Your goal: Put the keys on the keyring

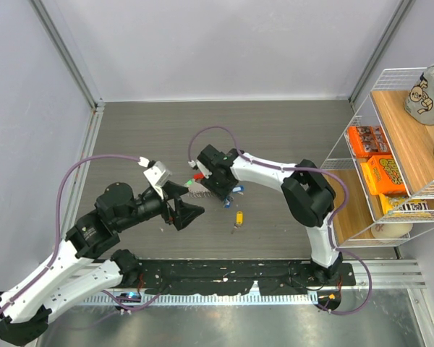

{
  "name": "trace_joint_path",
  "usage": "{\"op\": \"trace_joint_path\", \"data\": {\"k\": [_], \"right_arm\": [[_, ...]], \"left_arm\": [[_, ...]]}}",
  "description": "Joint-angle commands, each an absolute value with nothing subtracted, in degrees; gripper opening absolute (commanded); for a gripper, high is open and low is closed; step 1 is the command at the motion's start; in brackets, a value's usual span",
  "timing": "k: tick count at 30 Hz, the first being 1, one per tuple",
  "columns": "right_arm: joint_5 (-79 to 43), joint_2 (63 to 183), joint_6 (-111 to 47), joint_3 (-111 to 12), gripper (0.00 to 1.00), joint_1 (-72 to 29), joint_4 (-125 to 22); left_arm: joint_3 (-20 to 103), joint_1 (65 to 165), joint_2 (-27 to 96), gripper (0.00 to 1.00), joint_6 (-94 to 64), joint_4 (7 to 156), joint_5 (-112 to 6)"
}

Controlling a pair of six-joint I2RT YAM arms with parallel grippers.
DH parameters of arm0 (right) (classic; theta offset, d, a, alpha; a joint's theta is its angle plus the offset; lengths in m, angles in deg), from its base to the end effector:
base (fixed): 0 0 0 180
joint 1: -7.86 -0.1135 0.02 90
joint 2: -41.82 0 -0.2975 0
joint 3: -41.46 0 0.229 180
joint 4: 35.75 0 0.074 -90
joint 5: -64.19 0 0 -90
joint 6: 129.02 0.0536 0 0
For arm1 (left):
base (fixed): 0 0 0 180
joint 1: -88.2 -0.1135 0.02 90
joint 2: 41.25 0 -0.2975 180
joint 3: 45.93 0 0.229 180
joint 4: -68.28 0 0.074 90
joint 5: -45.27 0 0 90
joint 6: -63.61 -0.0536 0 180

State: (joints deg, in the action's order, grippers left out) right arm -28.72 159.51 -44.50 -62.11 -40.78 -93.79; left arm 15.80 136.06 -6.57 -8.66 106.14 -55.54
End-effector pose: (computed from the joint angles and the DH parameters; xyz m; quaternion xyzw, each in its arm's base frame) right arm 0.2792 0.3130 0.1997 -0.4458 0.8813 0.0337 0.1534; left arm 0.0621 -0.0836 0.3632 0.2574 0.7252 -0.4047 0.4941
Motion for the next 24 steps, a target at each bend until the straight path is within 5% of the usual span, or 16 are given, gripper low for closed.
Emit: {"op": "trace_joint_path", "data": {"k": [1, 14, 24], "right_arm": [[-30.5, 150.4, -41.8, -58.2, 0.50, -41.0, -89.9], [-32.1, 126.6, -40.1, -28.9, 0.51, -44.5, -60.9], [-45.6, 132.4, -49.6, -23.7, 0.47, -50.5, -40.7]], "left_arm": [[15.8, 135.8, -6.0, 0.89, -9.0, 102.5, -57.4], [16.0, 135.9, -6.6, 0.89, -9.2, 102.5, -57.8], [15.5, 135.8, -8.4, 0.89, -9.6, 103.7, -57.6]]}}
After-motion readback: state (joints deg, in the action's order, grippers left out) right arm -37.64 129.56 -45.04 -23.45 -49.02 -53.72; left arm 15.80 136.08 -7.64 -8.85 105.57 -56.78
